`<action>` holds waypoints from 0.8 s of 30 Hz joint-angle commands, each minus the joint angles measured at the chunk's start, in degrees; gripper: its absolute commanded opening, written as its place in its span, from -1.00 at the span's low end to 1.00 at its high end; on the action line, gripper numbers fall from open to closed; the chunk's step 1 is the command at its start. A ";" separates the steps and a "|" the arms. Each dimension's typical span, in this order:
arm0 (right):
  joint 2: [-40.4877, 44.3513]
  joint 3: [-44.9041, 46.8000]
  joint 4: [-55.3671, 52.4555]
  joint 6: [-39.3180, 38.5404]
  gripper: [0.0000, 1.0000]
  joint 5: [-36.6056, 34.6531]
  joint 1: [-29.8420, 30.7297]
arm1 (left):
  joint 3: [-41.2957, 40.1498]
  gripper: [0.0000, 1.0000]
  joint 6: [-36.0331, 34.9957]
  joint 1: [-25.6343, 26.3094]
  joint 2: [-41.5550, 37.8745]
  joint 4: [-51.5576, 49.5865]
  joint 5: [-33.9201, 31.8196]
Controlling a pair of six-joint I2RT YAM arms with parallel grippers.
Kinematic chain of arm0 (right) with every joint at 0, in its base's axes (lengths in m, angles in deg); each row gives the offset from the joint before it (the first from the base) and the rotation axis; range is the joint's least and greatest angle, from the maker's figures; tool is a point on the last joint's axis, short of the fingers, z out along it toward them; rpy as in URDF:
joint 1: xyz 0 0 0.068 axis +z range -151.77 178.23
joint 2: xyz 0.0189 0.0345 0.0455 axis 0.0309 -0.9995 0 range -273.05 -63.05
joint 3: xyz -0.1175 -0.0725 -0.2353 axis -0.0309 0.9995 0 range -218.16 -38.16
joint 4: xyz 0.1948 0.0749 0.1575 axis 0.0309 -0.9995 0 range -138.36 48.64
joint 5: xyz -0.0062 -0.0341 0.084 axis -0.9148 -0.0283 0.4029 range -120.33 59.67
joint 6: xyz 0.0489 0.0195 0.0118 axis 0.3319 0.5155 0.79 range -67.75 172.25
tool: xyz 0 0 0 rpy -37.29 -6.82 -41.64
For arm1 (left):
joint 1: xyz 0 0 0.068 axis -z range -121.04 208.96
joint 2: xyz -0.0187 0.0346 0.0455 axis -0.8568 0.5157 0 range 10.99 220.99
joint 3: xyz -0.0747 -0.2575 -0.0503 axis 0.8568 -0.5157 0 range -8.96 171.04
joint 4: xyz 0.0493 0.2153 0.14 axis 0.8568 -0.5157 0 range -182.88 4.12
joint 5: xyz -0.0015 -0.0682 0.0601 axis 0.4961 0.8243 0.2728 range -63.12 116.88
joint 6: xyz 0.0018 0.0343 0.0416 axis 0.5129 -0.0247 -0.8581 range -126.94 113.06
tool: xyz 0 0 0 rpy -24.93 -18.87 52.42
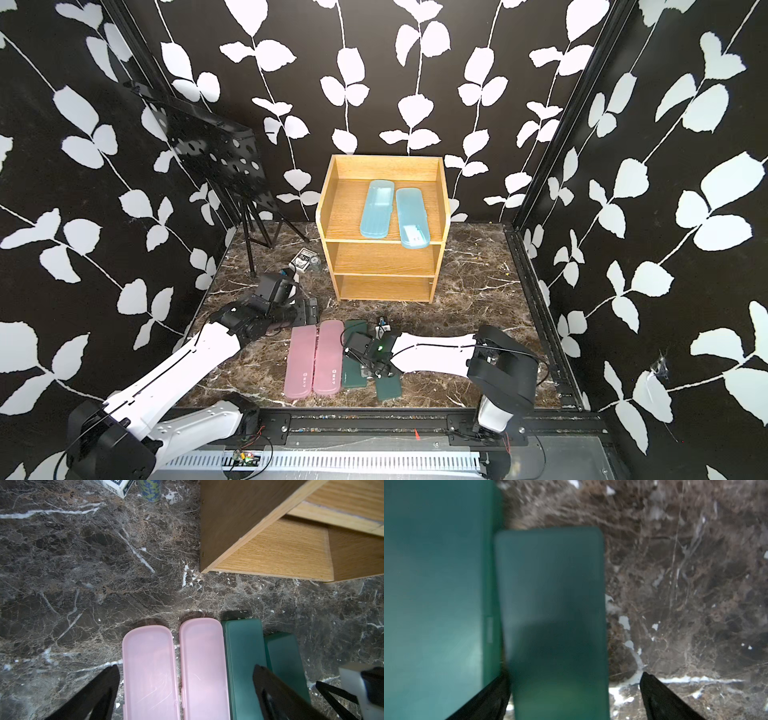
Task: Place the pencil cases on the shelf according to color
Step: Pick up the pencil case from the center of the board.
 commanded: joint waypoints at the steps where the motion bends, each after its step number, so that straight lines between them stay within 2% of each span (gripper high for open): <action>1: -0.47 3.30 1.40 0.16 0.99 -0.66 -1.02 | 0.45 0.97 0.22 0.12 0.48 0.35 0.12; 7: 4.74 8.16 4.68 -4.85 0.99 0.11 -5.49 | 1.18 0.97 0.03 0.12 0.73 -0.03 -0.02; 12: 11.03 6.87 0.10 -9.17 1.00 -0.24 -6.63 | 1.38 0.97 -0.07 0.12 0.84 -0.26 -0.38; 18: 16.67 8.00 -5.62 -4.67 0.98 0.51 -4.07 | 0.42 0.97 0.15 0.12 0.85 0.33 -0.64; 24: 15.93 10.53 -2.38 1.60 0.98 0.25 1.92 | 0.23 0.97 0.37 0.12 0.86 0.37 -0.39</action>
